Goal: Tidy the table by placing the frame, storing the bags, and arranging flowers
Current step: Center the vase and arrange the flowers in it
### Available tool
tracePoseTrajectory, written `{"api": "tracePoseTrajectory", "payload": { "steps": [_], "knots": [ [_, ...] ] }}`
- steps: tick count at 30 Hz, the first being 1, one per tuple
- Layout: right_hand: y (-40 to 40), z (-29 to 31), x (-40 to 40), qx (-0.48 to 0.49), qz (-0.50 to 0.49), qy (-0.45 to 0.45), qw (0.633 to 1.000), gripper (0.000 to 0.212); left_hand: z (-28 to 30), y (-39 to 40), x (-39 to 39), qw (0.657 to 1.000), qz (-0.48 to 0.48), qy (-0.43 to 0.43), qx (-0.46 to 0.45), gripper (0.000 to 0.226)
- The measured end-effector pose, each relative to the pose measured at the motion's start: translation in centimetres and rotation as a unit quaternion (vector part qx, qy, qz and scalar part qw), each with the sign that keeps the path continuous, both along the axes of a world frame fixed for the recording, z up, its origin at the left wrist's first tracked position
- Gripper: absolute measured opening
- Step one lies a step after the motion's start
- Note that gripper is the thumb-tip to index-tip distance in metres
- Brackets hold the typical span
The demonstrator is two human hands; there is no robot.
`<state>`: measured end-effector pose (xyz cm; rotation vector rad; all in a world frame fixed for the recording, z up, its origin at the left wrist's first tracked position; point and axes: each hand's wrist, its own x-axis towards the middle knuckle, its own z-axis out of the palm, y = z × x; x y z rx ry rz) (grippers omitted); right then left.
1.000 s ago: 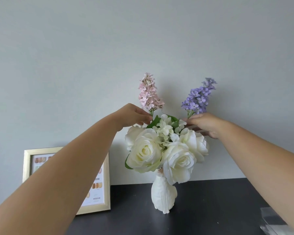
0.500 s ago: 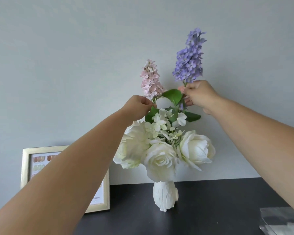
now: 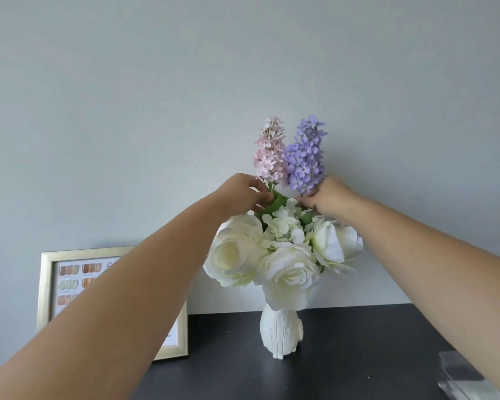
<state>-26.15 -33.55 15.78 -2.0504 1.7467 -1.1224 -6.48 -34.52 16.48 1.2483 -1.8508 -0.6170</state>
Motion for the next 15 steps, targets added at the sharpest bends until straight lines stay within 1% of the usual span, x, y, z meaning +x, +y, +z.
{"api": "tracePoseTrajectory", "payload": {
  "steps": [1,2,4,5,7,8,9,10,11,12,13,14,15],
  "knots": [
    [-0.1,-0.1,0.0,0.008,-0.002,0.037,0.999,0.016,0.0,-0.1,0.0,1.0,-0.004,-0.008,0.003,0.013],
    [0.0,0.0,0.1,0.018,-0.008,0.081,0.997,0.004,-0.1,-0.2,-0.1,1.0,-0.01,-0.016,0.006,0.011],
    [0.0,0.1,0.2,0.037,-0.03,0.151,0.987,0.024,-0.5,-0.3,-0.4,0.999,-0.017,-0.048,0.012,0.007],
    [0.0,0.2,0.2,0.04,-0.035,0.165,0.985,0.028,-0.8,-0.3,-0.5,0.997,-0.016,-0.071,0.013,0.01],
    [-0.1,0.2,-0.1,0.043,-0.034,0.17,0.984,0.027,-1.2,-0.3,-0.5,0.995,-0.005,-0.101,0.004,0.008],
    [-0.5,0.2,-0.3,0.049,-0.023,0.151,0.987,0.03,-1.2,-0.3,-0.4,0.994,0.004,-0.111,-0.003,0.01],
    [-0.6,0.1,-0.5,0.058,-0.009,0.097,0.994,0.03,-1.1,-0.4,-0.3,0.993,0.015,-0.115,-0.007,0.018],
    [-0.9,-0.1,-0.7,0.059,0.008,0.024,0.998,0.025,-1.0,-0.5,0.0,0.994,0.024,-0.108,-0.006,0.027],
    [-0.9,-0.3,-0.8,0.05,0.022,-0.055,0.997,0.017,-1.0,-0.5,0.3,0.995,0.031,-0.095,-0.006,0.036],
    [-1.0,-0.4,-1.0,0.039,0.034,-0.124,0.991,0.014,-1.1,-0.6,0.6,0.996,0.032,-0.082,-0.003,0.043],
    [-1.0,-0.5,-1.0,0.033,0.042,-0.162,0.985,0.018,-1.1,-0.6,0.7,0.997,0.027,-0.067,0.003,0.043],
    [-1.0,-0.6,-1.0,0.032,0.047,-0.173,0.983,0.02,-1.2,-0.6,0.8,0.998,0.021,-0.062,0.009,0.037],
    [-1.0,-0.7,-0.9,0.033,0.046,-0.166,0.984,0.018,-1.2,-0.4,0.6,0.998,0.016,-0.065,0.011,0.025]
  ]
}}
